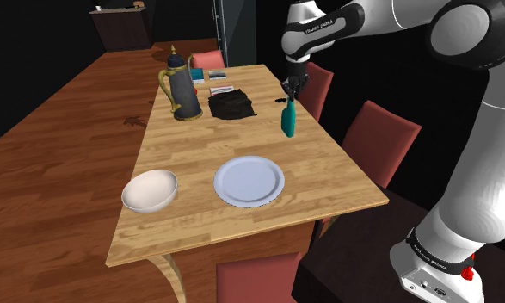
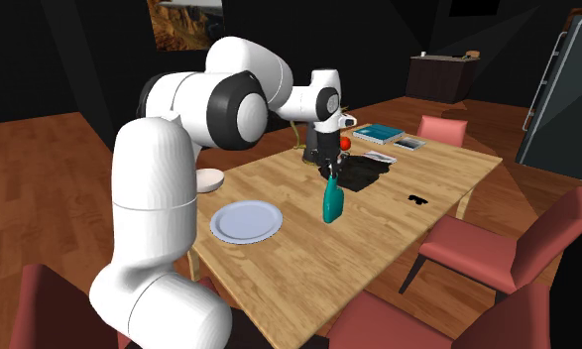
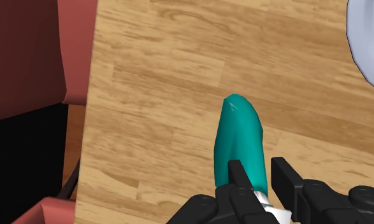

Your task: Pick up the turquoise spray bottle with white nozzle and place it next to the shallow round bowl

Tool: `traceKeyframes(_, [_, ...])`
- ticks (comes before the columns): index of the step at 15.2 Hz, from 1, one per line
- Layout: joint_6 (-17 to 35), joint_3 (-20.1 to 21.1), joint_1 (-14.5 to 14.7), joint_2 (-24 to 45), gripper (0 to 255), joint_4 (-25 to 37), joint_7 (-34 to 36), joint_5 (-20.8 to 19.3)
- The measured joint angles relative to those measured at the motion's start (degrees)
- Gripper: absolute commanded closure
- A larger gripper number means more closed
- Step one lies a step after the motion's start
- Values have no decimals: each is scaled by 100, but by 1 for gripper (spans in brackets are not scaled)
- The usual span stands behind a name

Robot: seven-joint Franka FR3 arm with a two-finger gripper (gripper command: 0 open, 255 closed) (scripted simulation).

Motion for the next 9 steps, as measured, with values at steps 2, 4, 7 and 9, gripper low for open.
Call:
traceKeyframes(2, [-125,-3,-5,-16,255,111,-19,5])
traceKeyframes(4, [-261,-3,-3,-74,255,190,-28,4])
traceKeyframes(7, [-505,0,2,-92,255,414,-41,9])
traceKeyframes(9, [-641,1,4,-99,255,544,-48,11])
